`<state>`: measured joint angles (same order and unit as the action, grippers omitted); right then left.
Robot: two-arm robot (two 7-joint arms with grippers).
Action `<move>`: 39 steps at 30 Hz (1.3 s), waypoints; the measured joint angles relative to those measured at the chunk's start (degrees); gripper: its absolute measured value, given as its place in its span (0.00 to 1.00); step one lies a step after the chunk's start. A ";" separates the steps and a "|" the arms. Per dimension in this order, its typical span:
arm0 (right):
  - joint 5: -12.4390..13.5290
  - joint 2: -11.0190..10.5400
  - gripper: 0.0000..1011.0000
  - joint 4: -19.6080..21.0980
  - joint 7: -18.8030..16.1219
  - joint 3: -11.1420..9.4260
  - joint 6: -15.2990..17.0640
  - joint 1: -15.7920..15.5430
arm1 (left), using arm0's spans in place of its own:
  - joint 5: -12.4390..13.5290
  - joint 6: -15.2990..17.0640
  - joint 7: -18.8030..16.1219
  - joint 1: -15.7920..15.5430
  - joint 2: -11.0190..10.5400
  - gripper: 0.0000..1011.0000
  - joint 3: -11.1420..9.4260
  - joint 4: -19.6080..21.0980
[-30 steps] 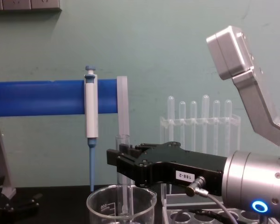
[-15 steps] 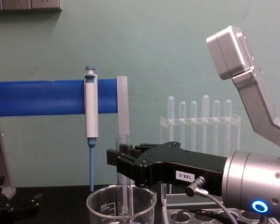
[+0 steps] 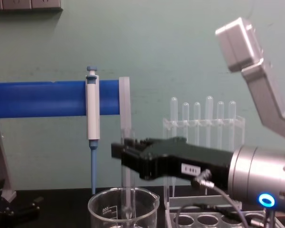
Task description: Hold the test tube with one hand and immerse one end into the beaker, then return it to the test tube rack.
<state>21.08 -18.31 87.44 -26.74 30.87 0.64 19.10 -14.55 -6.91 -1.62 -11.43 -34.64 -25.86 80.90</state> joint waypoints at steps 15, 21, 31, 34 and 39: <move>4.39 -1.43 0.22 8.87 -0.37 -2.72 5.30 2.34 | 0.00 0.00 0.00 0.00 0.00 0.99 0.00 0.00; 6.45 -3.46 0.22 13.02 0.96 -3.94 9.42 3.29 | 0.00 0.00 0.00 0.00 0.00 0.99 0.00 0.00; 9.35 -8.64 0.22 16.79 4.35 -8.62 11.63 0.96 | 0.00 0.00 0.00 0.00 0.00 0.99 0.00 0.00; 10.01 -10.04 0.22 16.93 4.99 -9.89 11.33 -0.45 | 0.00 0.00 0.00 0.00 -0.01 0.99 0.00 0.00; 10.26 -11.59 0.22 16.82 5.38 -10.33 10.20 -2.95 | 0.00 0.00 0.00 0.00 0.00 0.99 0.00 0.00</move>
<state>31.34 -29.90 104.25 -21.36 20.54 10.83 16.15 -14.55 -6.91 -1.62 -11.43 -34.65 -25.86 80.90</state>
